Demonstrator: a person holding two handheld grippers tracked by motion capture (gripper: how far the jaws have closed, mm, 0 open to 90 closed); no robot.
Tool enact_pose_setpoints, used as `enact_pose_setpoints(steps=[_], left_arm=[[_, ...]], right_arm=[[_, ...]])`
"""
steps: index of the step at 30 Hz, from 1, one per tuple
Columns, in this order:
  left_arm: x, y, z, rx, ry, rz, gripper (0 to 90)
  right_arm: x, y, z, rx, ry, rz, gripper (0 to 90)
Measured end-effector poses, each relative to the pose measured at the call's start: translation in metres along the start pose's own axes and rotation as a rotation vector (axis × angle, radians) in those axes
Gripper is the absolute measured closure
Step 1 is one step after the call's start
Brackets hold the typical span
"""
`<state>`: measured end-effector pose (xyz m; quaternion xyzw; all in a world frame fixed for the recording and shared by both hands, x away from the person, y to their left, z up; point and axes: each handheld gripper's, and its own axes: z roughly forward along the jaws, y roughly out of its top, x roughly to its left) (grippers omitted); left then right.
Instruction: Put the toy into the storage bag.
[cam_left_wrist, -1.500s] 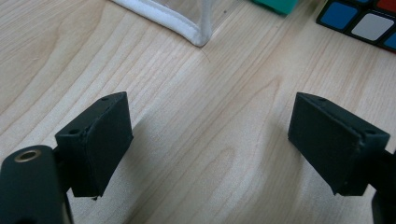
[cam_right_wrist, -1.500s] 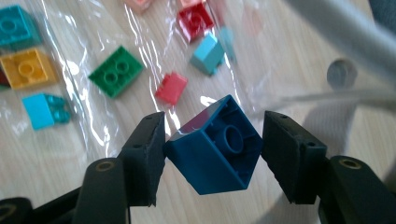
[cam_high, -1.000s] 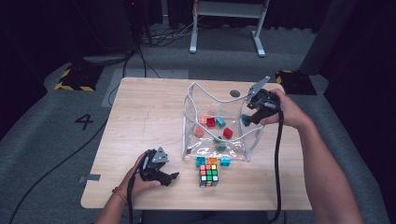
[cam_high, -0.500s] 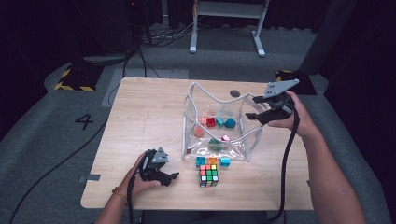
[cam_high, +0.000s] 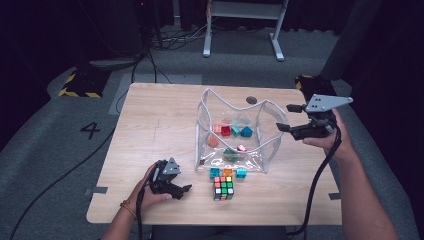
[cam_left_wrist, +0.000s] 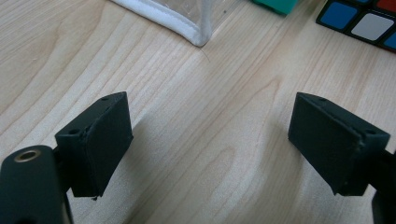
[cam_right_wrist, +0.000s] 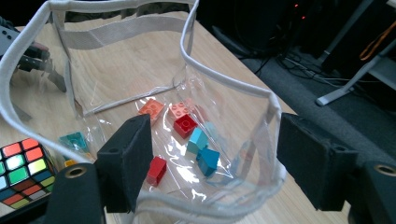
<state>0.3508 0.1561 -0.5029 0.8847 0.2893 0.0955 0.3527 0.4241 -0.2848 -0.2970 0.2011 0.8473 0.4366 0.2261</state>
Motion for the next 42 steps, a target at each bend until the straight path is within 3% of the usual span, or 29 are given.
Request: enact_pose_setpoints(steps=[9, 14, 23, 32, 37, 42], left_arm=[[0.0, 0.0, 0.0, 0.0, 0.001, 0.0, 13.6], [0.0, 0.0, 0.0, 0.0, 0.001, -0.001, 13.6], [0.0, 0.0, 0.0, 0.0, 0.001, -0.001, 13.7], [0.0, 0.0, 0.0, 0.0, 0.003, 0.0, 13.7], [0.0, 0.0, 0.0, 0.0, 0.002, -0.001, 13.7], [0.0, 0.0, 0.0, 0.0, 0.002, -0.001, 13.7]], right_arm=[[0.009, -0.03, -0.028, -0.054, -0.044, 0.042, 27.5], [0.019, -0.048, -0.032, -0.044, -0.047, 0.037, 27.5], [0.043, -0.082, -0.019, 0.01, -0.025, 0.037, 28.1], [0.063, -0.114, -0.005, 0.051, 0.016, 0.08, 30.9], [0.076, -0.128, 0.008, 0.059, 0.071, 0.108, 34.1], [0.089, -0.136, 0.028, 0.081, 0.127, 0.1, 35.4]])
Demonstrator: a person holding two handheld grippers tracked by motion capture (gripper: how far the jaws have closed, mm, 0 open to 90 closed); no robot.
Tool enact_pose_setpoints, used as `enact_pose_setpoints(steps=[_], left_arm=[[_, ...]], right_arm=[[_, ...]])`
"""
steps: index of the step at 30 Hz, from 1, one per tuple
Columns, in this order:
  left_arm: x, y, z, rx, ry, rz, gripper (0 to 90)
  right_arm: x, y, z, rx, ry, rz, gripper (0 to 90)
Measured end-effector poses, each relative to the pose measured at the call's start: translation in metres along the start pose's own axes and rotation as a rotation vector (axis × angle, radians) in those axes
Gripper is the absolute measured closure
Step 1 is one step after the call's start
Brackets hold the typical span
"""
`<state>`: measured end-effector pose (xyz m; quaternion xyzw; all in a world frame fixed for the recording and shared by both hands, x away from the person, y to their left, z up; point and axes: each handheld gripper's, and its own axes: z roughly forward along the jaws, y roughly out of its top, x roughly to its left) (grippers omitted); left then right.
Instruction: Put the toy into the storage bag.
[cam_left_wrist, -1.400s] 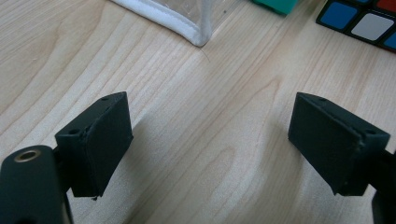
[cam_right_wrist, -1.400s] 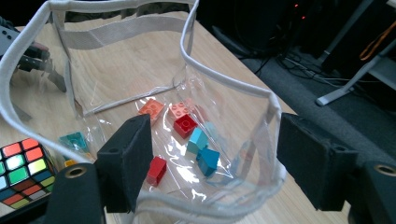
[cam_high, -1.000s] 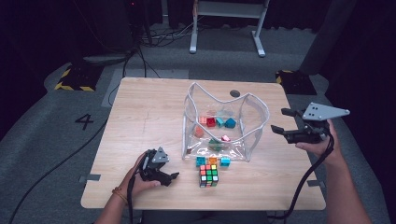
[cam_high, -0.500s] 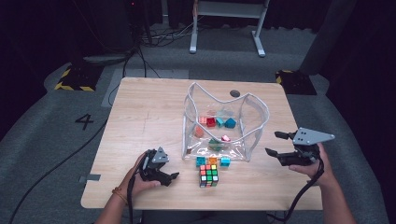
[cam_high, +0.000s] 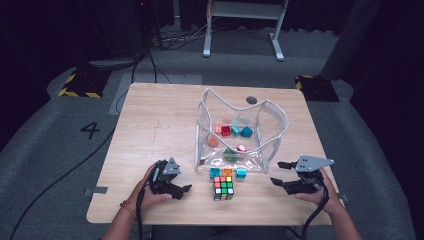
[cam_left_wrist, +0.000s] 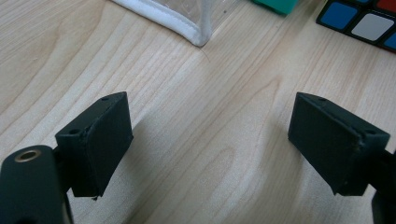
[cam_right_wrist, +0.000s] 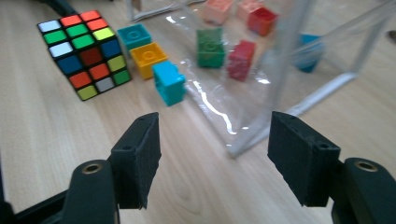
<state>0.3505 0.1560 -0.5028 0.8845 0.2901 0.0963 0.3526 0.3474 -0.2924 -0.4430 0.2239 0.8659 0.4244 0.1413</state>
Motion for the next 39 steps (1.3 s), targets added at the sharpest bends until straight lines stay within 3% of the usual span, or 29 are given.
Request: enact_pose_setpoints(steps=[6, 15, 18, 21, 24, 28, 29, 31, 32, 33, 35, 36, 39], left_arm=[[0.0, 0.0, 0.0, 0.0, 0.0, 0.0, 13.7], [0.0, 0.0, 0.0, 0.0, -0.001, 0.0, 13.7], [0.0, 0.0, 0.0, 0.0, 0.0, 0.0, 13.7], [0.0, 0.0, 0.0, 0.0, 0.0, 0.0, 13.7], [0.0, 0.0, 0.0, -0.002, -0.001, -0.003, 13.7], [0.0, 0.0, 0.0, -0.003, -0.001, -0.003, 13.7], [0.0, 0.0, 0.0, -0.002, -0.002, -0.002, 13.7], [0.0, 0.0, 0.0, -0.002, -0.002, -0.001, 13.7], [0.0, 0.0, 0.0, -0.002, -0.002, -0.001, 13.7], [0.0, 0.0, 0.0, -0.002, -0.002, -0.002, 13.7], [0.0, 0.0, 0.0, 0.0, -0.001, 0.001, 13.7], [0.0, 0.0, 0.0, 0.0, -0.002, 0.001, 13.7], [0.0, 0.0, 0.0, 0.0, -0.002, 0.001, 13.7]], right_arm=[[0.011, -0.002, 0.03, 0.018, 0.057, -0.007, 37.6], [0.019, 0.013, 0.067, 0.002, 0.11, -0.052, 39.9], [0.022, 0.019, 0.078, 0.04, 0.096, -0.033, 39.7], [0.025, 0.024, 0.092, 0.037, 0.11, -0.055, 39.7], [0.027, 0.026, 0.101, 0.052, 0.089, -0.068, 41.6], [0.027, 0.027, 0.106, 0.054, 0.075, -0.04, 44.5], [0.025, 0.026, 0.107, 0.063, 0.074, -0.069, 45.4], [0.028, 0.026, 0.108, 0.063, 0.085, -0.062, 51.1], [0.031, 0.026, 0.108, 0.078, 0.078, -0.028, 53.0], [0.03, 0.025, 0.11, 0.064, 0.081, -0.07, 54.7], [0.033, 0.024, 0.109, 0.084, 0.072, -0.042, 61.0], [0.032, 0.024, 0.11, 0.063, 0.085, -0.076, 63.4], [0.031, 0.023, 0.104, 0.062, 0.087, -0.089, 67.8]])
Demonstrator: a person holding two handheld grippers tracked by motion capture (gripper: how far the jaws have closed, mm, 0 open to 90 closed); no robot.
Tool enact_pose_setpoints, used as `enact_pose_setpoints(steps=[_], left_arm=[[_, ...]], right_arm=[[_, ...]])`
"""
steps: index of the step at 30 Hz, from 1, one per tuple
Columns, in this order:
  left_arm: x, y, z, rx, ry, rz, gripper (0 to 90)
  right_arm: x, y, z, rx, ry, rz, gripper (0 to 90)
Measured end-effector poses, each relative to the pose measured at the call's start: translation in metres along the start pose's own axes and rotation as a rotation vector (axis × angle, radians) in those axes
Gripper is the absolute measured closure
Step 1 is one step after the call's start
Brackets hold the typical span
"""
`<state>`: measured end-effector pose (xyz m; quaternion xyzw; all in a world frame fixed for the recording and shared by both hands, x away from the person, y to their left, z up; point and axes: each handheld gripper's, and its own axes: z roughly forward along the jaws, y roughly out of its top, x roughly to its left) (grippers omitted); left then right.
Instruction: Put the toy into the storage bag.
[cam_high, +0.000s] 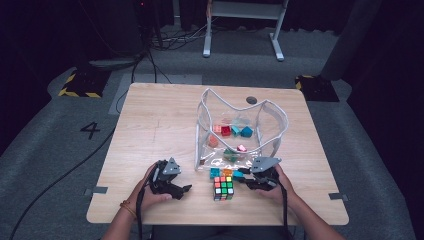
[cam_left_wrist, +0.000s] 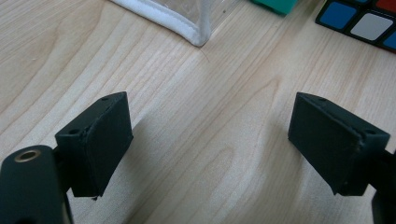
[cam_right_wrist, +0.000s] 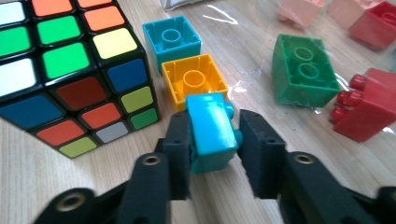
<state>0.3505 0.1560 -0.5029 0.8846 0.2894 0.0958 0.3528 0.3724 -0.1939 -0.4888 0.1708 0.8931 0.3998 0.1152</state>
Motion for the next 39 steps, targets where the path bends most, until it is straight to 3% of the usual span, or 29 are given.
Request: enact_pose_setpoints(steps=[4, 6, 15, 27, 32, 39], left_arm=[[0.0, 0.0, 0.0, 0.0, 0.0, 0.0, 13.7], [0.0, 0.0, 0.0, 0.0, 0.0, 0.0, 13.7], [0.0, 0.0, 0.0, 0.0, 0.0, 0.001, 13.7], [0.0, 0.0, 0.0, 0.0, 0.0, 0.001, 13.7], [0.0, 0.0, 0.0, 0.0, 0.001, 0.001, 13.7], [0.0, 0.0, 0.0, 0.001, 0.002, 0.002, 13.7]], right_arm=[[-0.001, -0.005, -0.008, -0.01, 0.01, 0.01, 68.0], [-0.001, -0.007, -0.014, -0.008, 0.012, 0.037, 68.0], [-0.011, -0.021, -0.049, -0.061, 0.004, 0.013, 68.2], [-0.032, -0.044, -0.092, -0.079, -0.106, 0.102, 68.3], [-0.045, -0.044, -0.109, -0.125, -0.153, 0.133, 68.3], [-0.066, -0.037, -0.124, -0.122, -0.221, 0.144, 68.3]])
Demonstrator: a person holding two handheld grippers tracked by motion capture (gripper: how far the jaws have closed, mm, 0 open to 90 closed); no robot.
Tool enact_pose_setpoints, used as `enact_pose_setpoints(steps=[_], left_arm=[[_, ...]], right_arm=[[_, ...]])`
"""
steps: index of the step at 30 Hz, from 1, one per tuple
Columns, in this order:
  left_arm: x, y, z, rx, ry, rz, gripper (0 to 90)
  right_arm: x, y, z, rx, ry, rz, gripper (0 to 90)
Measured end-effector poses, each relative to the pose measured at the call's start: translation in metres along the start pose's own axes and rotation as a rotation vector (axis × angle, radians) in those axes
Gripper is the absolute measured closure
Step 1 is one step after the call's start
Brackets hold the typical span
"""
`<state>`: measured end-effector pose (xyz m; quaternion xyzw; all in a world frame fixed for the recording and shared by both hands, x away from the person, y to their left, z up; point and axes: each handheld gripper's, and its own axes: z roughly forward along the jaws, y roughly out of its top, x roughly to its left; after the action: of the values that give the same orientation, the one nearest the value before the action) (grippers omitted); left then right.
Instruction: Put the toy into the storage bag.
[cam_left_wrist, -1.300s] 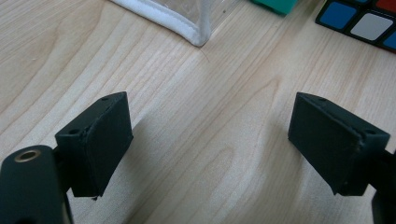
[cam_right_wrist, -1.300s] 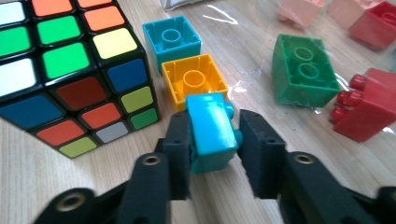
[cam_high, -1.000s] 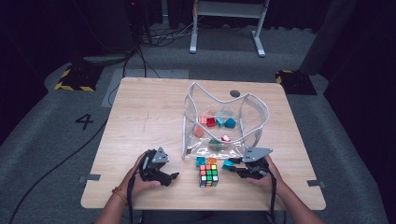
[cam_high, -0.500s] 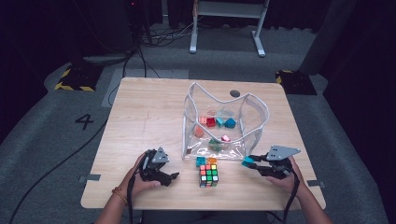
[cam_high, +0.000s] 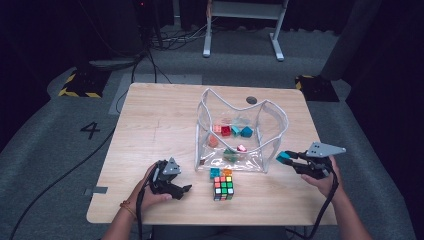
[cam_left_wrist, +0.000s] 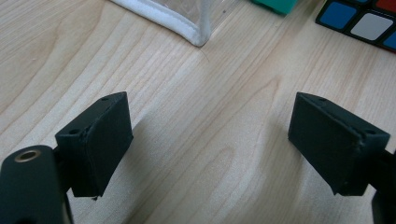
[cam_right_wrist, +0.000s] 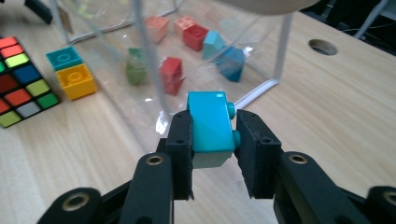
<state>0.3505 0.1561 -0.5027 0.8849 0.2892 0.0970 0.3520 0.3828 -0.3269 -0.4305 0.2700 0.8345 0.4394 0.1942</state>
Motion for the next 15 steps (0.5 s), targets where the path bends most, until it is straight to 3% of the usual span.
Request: enact_pose_setpoints(steps=[7, 15], left_arm=[[0.0, 0.0, 0.0, 0.0, 0.0, 0.0, 13.7], [0.0, 0.0, 0.0, -0.001, -0.001, 0.0, 13.7]], right_arm=[[-0.027, 0.016, -0.008, -0.011, -0.046, 0.032, 68.3], [-0.055, 0.05, -0.019, -0.038, -0.121, 0.033, 68.4]])
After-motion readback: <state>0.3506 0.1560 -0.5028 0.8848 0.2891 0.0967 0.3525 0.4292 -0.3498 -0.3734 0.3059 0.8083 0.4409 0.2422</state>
